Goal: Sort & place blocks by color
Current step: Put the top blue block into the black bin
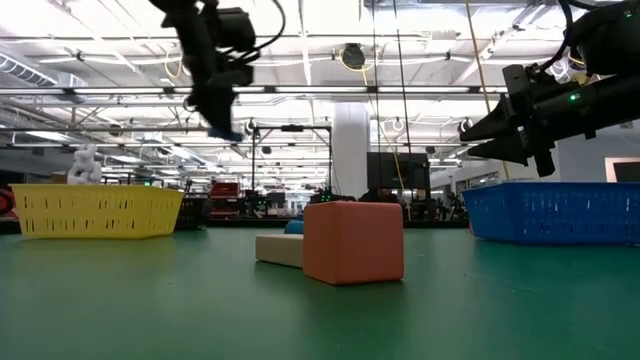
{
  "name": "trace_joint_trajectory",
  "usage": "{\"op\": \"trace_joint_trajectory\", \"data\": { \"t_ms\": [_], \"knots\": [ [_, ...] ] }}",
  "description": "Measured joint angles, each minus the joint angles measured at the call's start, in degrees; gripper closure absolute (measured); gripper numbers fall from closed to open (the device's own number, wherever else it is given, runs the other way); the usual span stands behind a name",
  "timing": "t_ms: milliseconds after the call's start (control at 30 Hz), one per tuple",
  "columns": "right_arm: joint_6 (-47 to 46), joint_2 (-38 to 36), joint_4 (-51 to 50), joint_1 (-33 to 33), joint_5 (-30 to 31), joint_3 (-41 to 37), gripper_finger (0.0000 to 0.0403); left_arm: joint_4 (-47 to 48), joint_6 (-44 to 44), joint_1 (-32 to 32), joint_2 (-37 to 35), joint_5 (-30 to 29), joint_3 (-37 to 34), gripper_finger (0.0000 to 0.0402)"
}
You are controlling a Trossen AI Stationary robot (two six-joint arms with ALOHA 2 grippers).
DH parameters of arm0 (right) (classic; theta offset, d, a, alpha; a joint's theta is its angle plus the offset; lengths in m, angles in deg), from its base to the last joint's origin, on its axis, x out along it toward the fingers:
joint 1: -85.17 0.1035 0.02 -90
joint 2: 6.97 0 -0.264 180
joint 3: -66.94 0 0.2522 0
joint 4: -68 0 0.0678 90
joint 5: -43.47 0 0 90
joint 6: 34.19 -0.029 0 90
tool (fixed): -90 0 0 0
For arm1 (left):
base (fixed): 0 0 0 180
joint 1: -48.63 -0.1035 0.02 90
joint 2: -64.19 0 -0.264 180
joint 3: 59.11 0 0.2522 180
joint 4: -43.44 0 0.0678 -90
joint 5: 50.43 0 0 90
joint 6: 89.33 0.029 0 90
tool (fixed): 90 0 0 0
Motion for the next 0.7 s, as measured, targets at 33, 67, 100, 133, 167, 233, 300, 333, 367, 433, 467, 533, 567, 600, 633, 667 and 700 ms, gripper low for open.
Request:
{"op": "trace_joint_trajectory", "data": {
  "t_ms": [33, 67, 100, 133, 167, 233, 300, 333, 367, 433, 467, 533, 567, 600, 633, 667, 700],
  "knots": [
    [-0.02, 0.00, 0.01, 0.00, 0.00, 0.00, 0.0243, 0.56, -0.52, -0.56, -0.73, -0.20, -1.30, 0.0267],
    [-0.04, 0.00, 0.02, 0.00, -0.03, 0.00, 0.0243, 0.82, -1.15, -1.06, -1.47, -0.24, -2.84, 0.0267],
    [-0.04, 0.00, 0.00, 0.00, -0.04, 0.01, 0.0243, 1.03, -1.78, -1.70, -2.26, -0.26, -4.61, 0.0267],
    [-0.04, 0.00, 0.00, 0.00, -0.04, -0.01, 0.0243, 1.12, -2.05, -2.44, -3.13, -0.26, -6.68, 0.0267],
    [-0.04, 0.00, 0.02, 0.00, -0.04, 0.01, 0.0243, 1.11, -2.12, -3.06, -3.97, -0.27, -8.84, 0.0267],
    [-0.04, 0.00, 0.02, 0.00, -0.04, -0.01, 0.0243, 0.25, -2.50, -4.34, -5.07, -0.33, -12.99, 0.0267],
    [-0.05, 0.00, 0.02, 0.00, -0.04, 0.01, 0.0243, -1.22, -3.50, -5.76, -5.68, -1.15, -17.07, 0.0267],
    [-0.05, 0.00, 0.02, 0.00, -0.04, 0.00, 0.0243, -2.43, -4.06, -6.45, -6.01, -1.93, -18.96, 0.0267],
    [-0.01, 0.00, 0.02, 0.00, -0.04, 0.01, 0.0243, -4.13, -4.58, -7.13, -6.30, -2.62, -20.71, 0.0267],
    [0.04, 0.00, 0.02, 0.00, -0.01, 0.01, 0.0243, -8.05, -6.23, -8.52, -6.25, -3.22, -23.84, 0.0266],
    [-0.15, 0.00, 0.04, 0.00, 0.04, -0.01, 0.0243, -9.46, -7.11, -9.15, -6.19, -3.22, -25.26, 0.0266],
    [-1.18, 0.00, 0.04, 0.00, 0.04, 0.01, 0.0243, -12.69, -7.65, -10.08, -6.24, -3.24, -27.79, 0.0266],
    [-1.67, 0.00, 0.04, 0.00, 0.04, 0.01, 0.0243, -14.45, -7.64, -10.42, -6.25, -3.24, -28.77, 0.0266],
    [-1.84, 0.00, 0.04, 0.00, 0.07, 0.00, 0.0243, -15.57, -7.65, -10.69, -6.25, -3.24, -29.62, 0.0266],
    [-1.86, 0.00, 0.04, 0.00, 0.09, 0.01, 0.0243, -16.15, -7.70, -10.97, -6.25, -3.24, -30.38, 0.0266],
    [-1.87, 0.00, 0.08, 0.00, 0.14, 0.00, 0.0243, -16.59, -7.97, -11.25, -6.25, -3.21, -30.92, 0.0266],
    [-2.01, 0.00, 0.16, 0.00, 0.18, 0.00, 0.0243, -16.98, -8.60, -11.49, -6.24, -3.23, -31.24, 0.0266]
  ]
}}
